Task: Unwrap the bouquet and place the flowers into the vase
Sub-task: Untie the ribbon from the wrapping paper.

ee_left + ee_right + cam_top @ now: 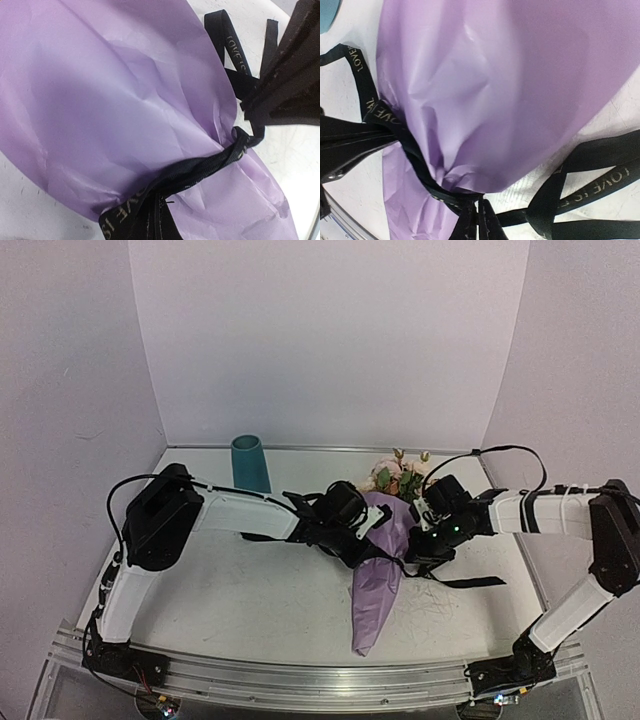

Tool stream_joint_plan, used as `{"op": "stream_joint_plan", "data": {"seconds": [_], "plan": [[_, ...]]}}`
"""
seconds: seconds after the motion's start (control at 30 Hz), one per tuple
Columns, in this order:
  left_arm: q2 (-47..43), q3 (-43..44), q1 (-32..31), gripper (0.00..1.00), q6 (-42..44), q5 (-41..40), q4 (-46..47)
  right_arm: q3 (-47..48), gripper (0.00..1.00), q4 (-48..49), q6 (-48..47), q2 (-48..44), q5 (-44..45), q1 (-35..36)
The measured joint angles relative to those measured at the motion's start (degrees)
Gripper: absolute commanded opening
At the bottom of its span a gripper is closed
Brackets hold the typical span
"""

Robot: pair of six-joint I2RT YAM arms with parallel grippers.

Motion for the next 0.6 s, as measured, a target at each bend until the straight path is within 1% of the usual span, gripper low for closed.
{"op": "stream_joint_plan", "data": {"seconds": [0.07, 0.17, 0.2, 0.27, 0.43, 0.53, 0.57, 0.6], "plan": [[-1.2, -1.5, 0.0, 0.0, -1.1, 0.0, 0.3, -0.7, 0.06, -0.1, 0.4, -0.4, 0.4, 0.0], [-2.6, -3.3, 0.0, 0.0, -2.4, 0.5, 0.8, -1.7, 0.15, -0.4, 0.5, -1.1, 0.4, 0.0], [-2.8, -3.6, 0.0, 0.0, -2.7, 0.8, 0.9, -2.0, 0.21, -0.4, 0.4, -1.3, 0.3, 0.0], [-2.9, -3.8, 0.1, 0.0, -3.3, 2.4, 0.9, -2.4, 0.27, -0.3, 0.2, -1.8, -0.6, 0.0], [-3.2, -3.8, 0.1, 0.0, -4.5, 5.2, 1.2, -2.6, 0.29, 0.8, -1.2, -4.2, -3.2, 0.0], [-3.6, -3.9, 0.1, 0.0, -4.8, 5.9, 1.5, -2.2, 0.29, 1.5, -2.0, -4.1, -4.8, 0.0], [-3.8, -4.1, 0.1, 0.02, -4.9, 6.1, 1.5, -1.9, 0.29, 1.6, -2.2, -3.7, -5.3, 0.0], [-4.1, -4.2, 0.1, 0.07, -5.0, 6.2, 1.5, -1.5, 0.3, 1.7, -2.4, -3.2, -5.7, 0.0]]}}
